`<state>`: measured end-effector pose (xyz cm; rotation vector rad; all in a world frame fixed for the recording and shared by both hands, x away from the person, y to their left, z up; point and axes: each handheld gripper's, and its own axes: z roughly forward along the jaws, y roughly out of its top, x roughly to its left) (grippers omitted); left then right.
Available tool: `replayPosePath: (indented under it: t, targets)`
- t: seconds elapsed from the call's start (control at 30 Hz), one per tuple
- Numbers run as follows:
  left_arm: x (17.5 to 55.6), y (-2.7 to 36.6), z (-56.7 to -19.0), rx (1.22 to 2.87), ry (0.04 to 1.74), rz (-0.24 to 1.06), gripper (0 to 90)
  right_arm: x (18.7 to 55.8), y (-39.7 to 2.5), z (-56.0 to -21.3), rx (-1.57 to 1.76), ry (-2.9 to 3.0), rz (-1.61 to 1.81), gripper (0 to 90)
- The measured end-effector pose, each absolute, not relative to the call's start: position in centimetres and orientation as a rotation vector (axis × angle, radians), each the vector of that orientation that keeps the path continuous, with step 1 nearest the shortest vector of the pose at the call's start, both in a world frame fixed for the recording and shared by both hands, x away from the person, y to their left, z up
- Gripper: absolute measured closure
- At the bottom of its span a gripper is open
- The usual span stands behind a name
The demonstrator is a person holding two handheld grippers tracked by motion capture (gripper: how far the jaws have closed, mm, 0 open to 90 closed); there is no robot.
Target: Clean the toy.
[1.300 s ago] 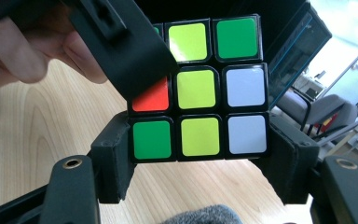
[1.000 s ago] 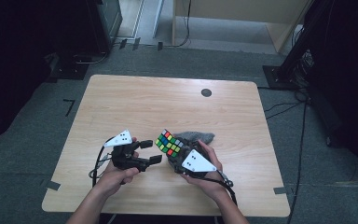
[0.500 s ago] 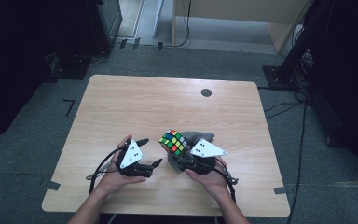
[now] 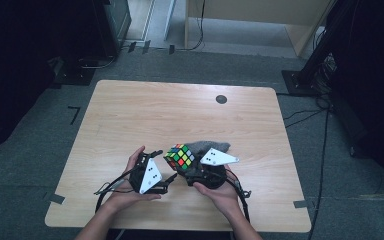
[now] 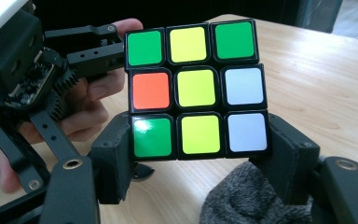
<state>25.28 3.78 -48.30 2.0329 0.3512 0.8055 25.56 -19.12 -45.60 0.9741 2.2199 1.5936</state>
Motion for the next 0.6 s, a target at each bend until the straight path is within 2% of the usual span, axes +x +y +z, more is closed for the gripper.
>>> replayPosePath:
  t: [0.13,0.43,0.6]
  targets:
    - [24.6,3.1,-48.7,2.046,0.285,0.92,14.4,25.6,-18.8,-45.8,0.992,2.242,1.601,34.3]
    - [24.0,2.7,-49.0,2.036,0.232,1.009,24.5,26.0,-18.5,-46.4,1.05,2.308,1.634,34.3]
    - [23.9,2.9,-49.2,2.016,0.224,1.018,31.6,26.3,-18.6,-46.6,1.105,2.329,1.671,34.2]
